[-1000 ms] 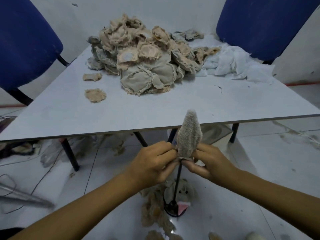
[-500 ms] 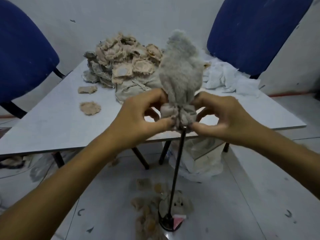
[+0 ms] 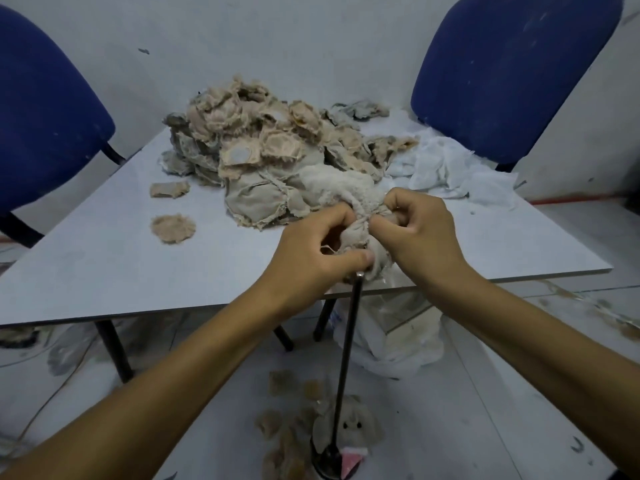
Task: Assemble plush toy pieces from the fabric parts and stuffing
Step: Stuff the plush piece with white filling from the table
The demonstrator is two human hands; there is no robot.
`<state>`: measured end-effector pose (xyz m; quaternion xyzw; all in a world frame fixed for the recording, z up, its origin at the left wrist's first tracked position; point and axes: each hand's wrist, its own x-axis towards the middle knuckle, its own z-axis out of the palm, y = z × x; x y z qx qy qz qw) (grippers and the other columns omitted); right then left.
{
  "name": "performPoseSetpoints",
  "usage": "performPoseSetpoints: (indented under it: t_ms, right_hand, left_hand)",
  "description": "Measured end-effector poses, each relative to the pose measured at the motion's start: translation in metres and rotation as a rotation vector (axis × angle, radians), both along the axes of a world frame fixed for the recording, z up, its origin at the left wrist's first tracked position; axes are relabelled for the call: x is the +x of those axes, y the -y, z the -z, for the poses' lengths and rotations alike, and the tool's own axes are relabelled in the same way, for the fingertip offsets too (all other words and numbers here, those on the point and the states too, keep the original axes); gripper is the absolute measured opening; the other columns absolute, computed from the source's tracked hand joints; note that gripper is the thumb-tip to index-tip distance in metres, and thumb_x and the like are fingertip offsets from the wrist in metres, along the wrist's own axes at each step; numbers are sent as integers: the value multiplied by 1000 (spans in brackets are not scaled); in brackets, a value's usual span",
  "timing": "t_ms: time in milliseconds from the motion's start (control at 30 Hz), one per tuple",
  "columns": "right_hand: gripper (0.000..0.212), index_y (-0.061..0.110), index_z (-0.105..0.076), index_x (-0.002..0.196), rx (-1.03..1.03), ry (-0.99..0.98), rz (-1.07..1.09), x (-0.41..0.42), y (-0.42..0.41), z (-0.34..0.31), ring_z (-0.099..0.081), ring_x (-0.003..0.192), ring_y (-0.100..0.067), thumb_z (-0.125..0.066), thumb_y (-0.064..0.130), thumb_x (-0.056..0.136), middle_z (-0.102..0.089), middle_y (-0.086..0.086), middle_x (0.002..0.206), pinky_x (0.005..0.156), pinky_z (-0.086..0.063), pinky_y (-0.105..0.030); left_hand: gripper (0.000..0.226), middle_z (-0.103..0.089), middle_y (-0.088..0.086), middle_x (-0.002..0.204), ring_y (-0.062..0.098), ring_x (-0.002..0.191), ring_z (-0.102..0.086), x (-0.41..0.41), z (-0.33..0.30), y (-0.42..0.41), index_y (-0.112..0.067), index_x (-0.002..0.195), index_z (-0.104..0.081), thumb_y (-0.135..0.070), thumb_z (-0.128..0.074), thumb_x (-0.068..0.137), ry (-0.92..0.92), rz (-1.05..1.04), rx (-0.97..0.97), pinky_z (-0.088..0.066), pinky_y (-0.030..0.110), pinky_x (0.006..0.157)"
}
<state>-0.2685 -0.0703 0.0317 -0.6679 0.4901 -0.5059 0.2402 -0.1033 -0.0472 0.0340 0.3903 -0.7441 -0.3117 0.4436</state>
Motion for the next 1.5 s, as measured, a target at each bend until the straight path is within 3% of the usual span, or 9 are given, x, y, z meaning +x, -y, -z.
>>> performPoseSetpoints:
  t_ms: [167, 400, 500, 700, 900, 1100, 1267, 1400, 1500]
  right_hand:
    - [21, 10, -53, 62, 129, 36, 81, 9, 10, 4, -42, 50, -12, -63, 19, 78, -46, 8, 49, 54, -38, -32]
    - [21, 9, -67, 93, 464, 353, -566, 4, 6, -12, -69, 83, -17, -66, 29, 86, -71, -8, 81, 65, -55, -24]
    - [18, 9, -68, 97, 312, 155, -485, 4, -1, -2, -73, 86, -16, -73, 22, 86, -73, -10, 79, 75, -59, -29]
    - [22, -4, -68, 86, 268, 222, -336, 3, -3, 13, -73, 73, -27, -78, 16, 84, -65, -35, 76, 86, -59, -50]
    - [28, 10, -61, 63, 194, 214, -156, 12, -2, 23, -62, 54, -15, -71, 36, 60, -62, -14, 55, 63, -48, -38]
    - [27, 8, -54, 60, 29, 197, -45, 21, 2, 20, -60, 45, -11, -69, 26, 73, -60, -3, 47, 53, -47, -31]
    - [15, 3, -61, 73, 154, 134, -204, 19, 5, 16, -58, 59, -25, -66, 16, 79, -64, -5, 55, 69, -52, -53]
    - [19, 13, -63, 82, 142, -37, -266, 23, -6, 20, -57, 64, -13, -71, 31, 79, -63, 0, 66, 63, -45, -28]
    - [20, 18, -62, 91, 169, -111, -316, 24, -8, 22, -57, 66, -8, -78, 26, 82, -62, 8, 70, 66, -49, -29]
  left_hand:
    - [39, -61, 18, 84, 36, 76, -57, 4, -1, 8, -10, 88, -56, -35, -80, 69, 125, -44, 28, -49, 51, 68]
    - [9, -56, 1, 56, 11, 43, -45, 26, -11, 26, -17, 67, -67, -14, -63, 75, -421, -1, 371, -33, 18, 38]
    - [10, -57, 5, 53, 14, 38, -44, 24, -5, 26, -14, 65, -64, -16, -62, 75, -385, -44, 405, -32, 18, 38]
    - [23, -65, -1, 62, 17, 51, -60, 21, 9, 22, -19, 78, -65, -8, -55, 96, -200, -37, 399, -44, 24, 45]
    - [10, -57, -3, 64, 10, 58, -51, 6, 10, 15, -14, 81, -54, -17, -56, 91, -222, -2, 316, -41, 21, 53]
    - [17, -59, 0, 67, 14, 64, -55, 9, -1, 23, -10, 70, -65, -25, -71, 75, -193, -154, 123, -45, 31, 62]
    - [28, -56, 0, 54, 14, 54, -52, 14, 10, 29, -20, 51, -64, -6, -75, 73, -331, -270, 287, -42, 23, 53]
    - [22, -55, -4, 47, 12, 49, -52, 14, 20, 33, -20, 47, -62, -13, -72, 65, -371, -426, 355, -43, 24, 51]
    - [24, -55, 2, 50, 21, 57, -54, 13, 22, 34, -19, 45, -59, -13, -71, 65, -460, -451, 471, -46, 30, 58]
